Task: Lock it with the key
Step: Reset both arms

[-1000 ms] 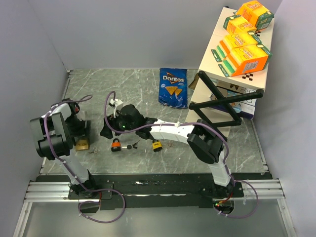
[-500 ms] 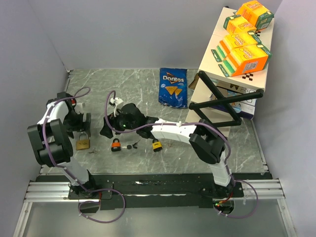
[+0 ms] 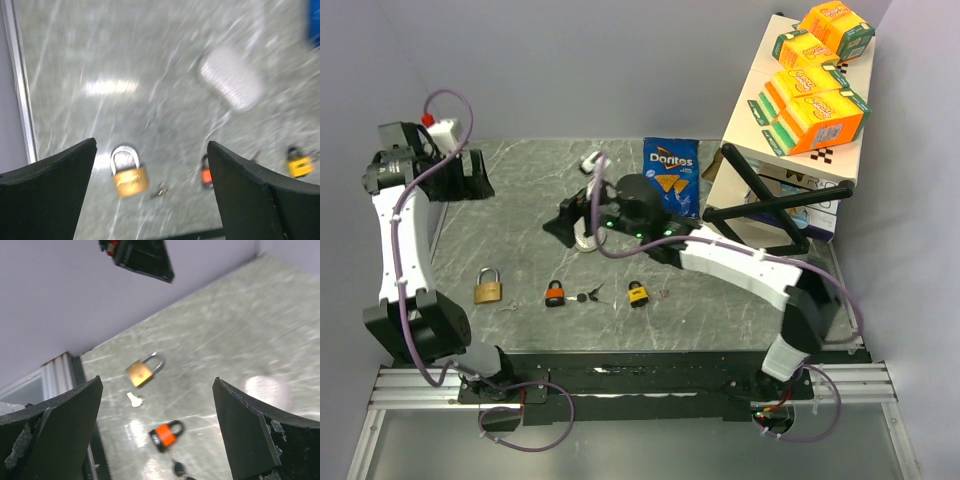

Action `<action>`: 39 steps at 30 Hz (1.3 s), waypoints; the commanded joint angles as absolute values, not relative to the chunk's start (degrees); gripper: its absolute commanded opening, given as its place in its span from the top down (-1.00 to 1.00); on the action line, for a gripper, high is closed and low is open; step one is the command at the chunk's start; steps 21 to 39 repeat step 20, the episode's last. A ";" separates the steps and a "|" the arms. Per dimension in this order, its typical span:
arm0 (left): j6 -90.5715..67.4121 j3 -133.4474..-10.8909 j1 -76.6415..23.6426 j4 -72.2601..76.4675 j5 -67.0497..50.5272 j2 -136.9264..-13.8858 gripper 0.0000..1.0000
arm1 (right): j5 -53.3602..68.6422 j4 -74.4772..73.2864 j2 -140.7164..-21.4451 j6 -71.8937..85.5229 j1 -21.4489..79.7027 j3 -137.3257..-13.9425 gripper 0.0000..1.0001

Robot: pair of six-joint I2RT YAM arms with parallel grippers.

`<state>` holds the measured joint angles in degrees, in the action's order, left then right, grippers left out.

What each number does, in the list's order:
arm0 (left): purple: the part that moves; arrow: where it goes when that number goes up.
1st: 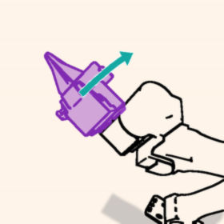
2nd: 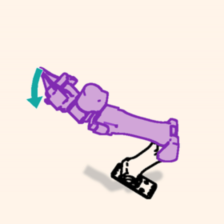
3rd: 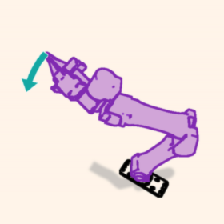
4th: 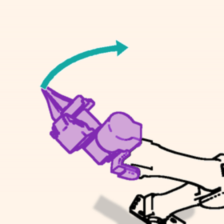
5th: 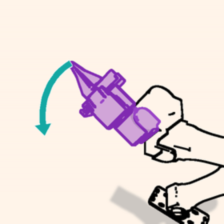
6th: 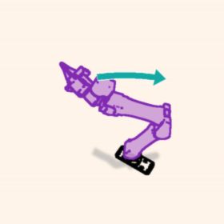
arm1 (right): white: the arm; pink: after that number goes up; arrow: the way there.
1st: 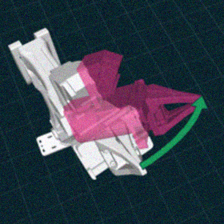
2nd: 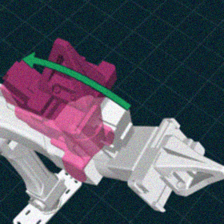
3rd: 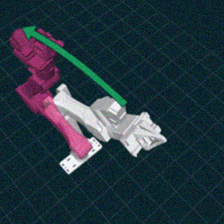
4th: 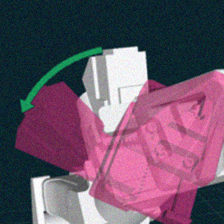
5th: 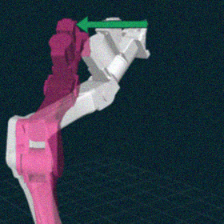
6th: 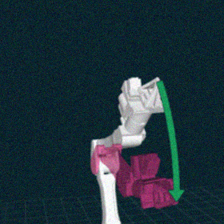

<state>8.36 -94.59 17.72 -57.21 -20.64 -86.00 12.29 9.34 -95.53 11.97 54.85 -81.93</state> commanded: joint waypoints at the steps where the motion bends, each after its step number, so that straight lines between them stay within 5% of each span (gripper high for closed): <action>1: 2.91 -97.91 16.61 -53.71 -28.65 -81.57 -0.93 | 10.64 5.55 -84.92 5.54 53.79 -78.41 -0.99; 17: -3.86 -78.31 0.26 -41.40 -19.78 -70.58 -0.93 | 8.52 -1.58 -57.32 0.79 45.44 -57.66 -1.00; 39: -4.22 -79.36 0.35 -41.48 -19.16 -70.14 -0.93 | 8.96 -1.49 -56.17 0.44 45.18 -57.39 -0.99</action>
